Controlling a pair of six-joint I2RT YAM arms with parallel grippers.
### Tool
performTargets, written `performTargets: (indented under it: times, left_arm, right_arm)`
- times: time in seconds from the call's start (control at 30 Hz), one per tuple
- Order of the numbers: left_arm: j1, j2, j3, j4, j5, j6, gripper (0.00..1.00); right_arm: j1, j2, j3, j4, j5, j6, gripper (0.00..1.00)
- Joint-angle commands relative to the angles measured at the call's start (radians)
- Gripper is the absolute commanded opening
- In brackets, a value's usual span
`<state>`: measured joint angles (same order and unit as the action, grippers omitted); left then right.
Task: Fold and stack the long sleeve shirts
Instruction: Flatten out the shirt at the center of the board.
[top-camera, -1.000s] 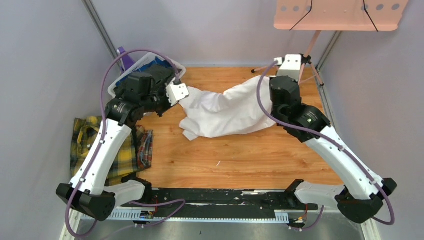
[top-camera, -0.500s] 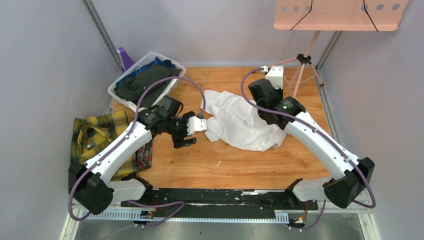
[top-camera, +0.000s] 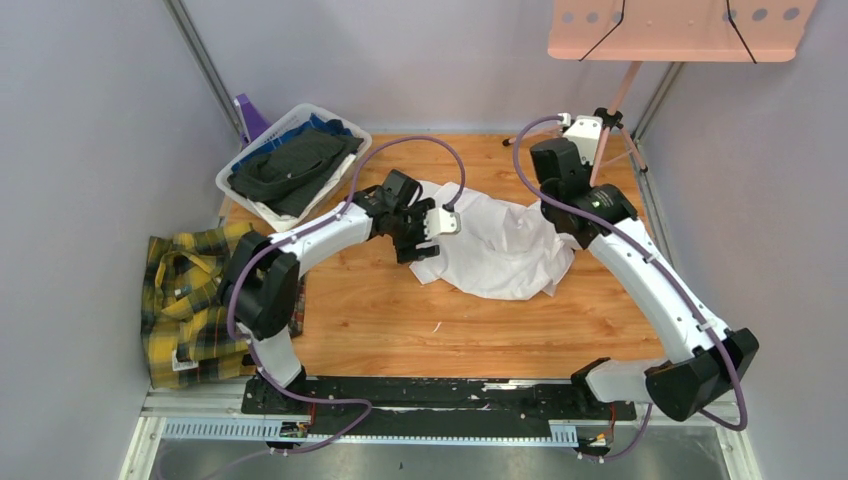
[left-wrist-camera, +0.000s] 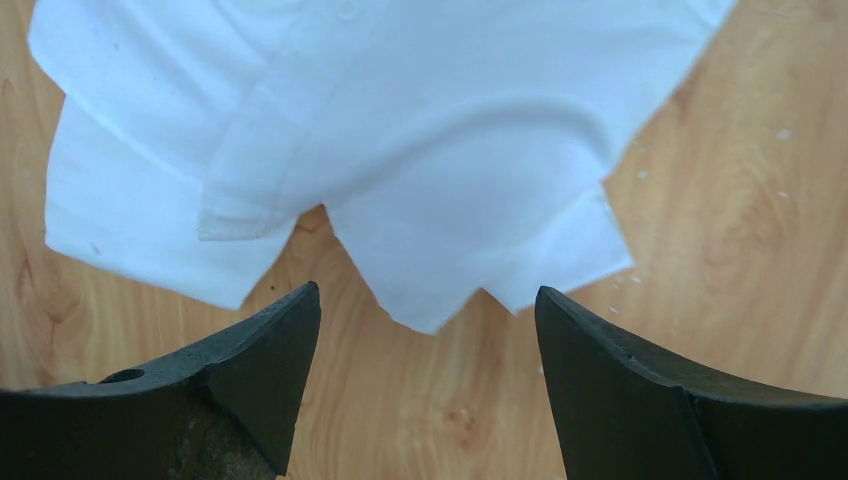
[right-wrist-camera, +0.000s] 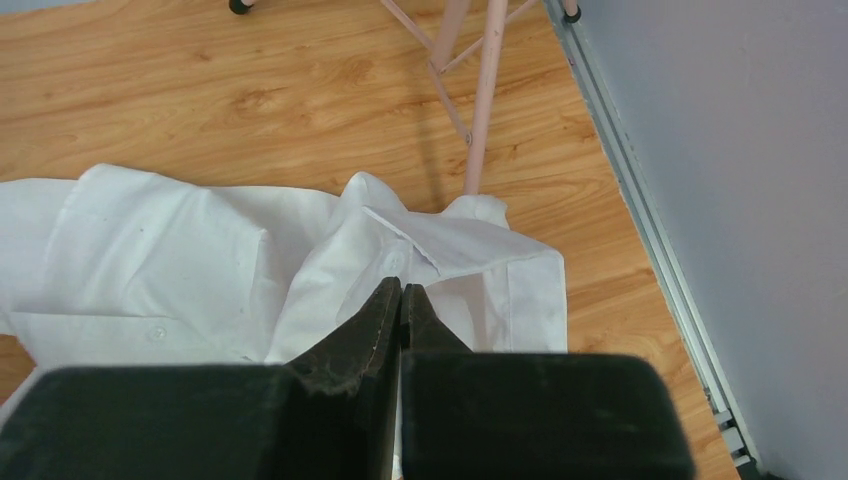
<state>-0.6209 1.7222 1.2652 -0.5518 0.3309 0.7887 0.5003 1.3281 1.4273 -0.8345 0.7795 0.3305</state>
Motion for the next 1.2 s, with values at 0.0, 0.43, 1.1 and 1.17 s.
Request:
performTargets:
  times: [0.0,0.43,1.1,1.17]
  left_arm:
    - [0.037,0.079,0.07,0.128,0.053,-0.033,0.85]
    - [0.09,0.144,0.129,-0.029,0.046,-0.005,0.01]
    - [0.235,-0.685,0.202,-0.598,-0.111,-0.112,0.0]
    - [0.238,-0.655,0.234,-0.568,-0.172,-0.12,0.0]
  right_arm:
    - [-0.024,-0.066,-0.03,0.08,-0.057,-0.011,0.0]
    - [-0.072,-0.104,-0.029,0.13,-0.214,0.02,0.0]
    - [0.07,-0.373,0.11,-0.084,-0.471,0.149,0.0]
    - [0.067,-0.329,0.14,-0.083,-0.41,0.125,0.0]
